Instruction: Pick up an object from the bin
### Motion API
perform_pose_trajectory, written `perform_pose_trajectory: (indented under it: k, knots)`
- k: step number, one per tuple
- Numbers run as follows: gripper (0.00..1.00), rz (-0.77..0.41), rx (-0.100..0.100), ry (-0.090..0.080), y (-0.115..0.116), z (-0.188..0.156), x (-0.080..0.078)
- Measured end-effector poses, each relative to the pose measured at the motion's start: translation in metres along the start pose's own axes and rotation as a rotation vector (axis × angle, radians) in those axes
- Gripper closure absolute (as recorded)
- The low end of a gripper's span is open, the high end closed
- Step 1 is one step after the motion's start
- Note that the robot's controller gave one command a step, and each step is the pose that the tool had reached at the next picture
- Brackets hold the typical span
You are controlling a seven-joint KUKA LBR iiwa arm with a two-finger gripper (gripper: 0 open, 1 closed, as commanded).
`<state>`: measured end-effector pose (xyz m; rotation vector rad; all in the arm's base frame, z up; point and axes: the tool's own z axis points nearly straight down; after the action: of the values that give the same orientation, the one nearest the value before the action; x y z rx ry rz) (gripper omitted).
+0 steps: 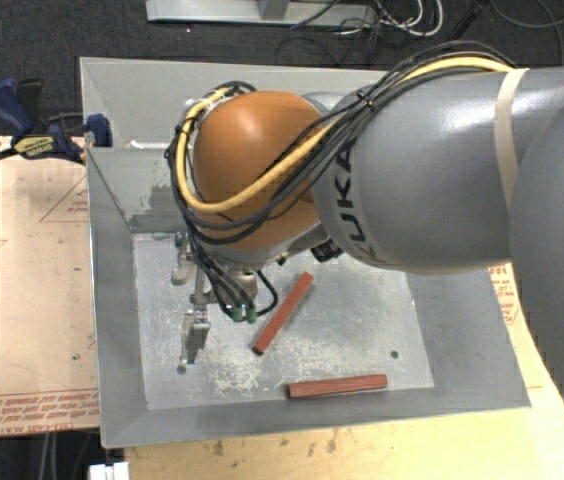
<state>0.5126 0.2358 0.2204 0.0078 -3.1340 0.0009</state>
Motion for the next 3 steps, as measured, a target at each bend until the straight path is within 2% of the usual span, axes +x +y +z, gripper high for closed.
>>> perform_pose_trajectory:
  k: [1, 2, 3]
  knots:
    - [0.0, 0.004, -0.002, -0.007, -0.001, -0.004, -0.002]
    - [0.0, -0.095, -0.006, -0.015, -0.017, 0.015, -0.008]
    - [0.0, -0.29, -0.001, -0.013, -0.034, 0.092, -0.023]
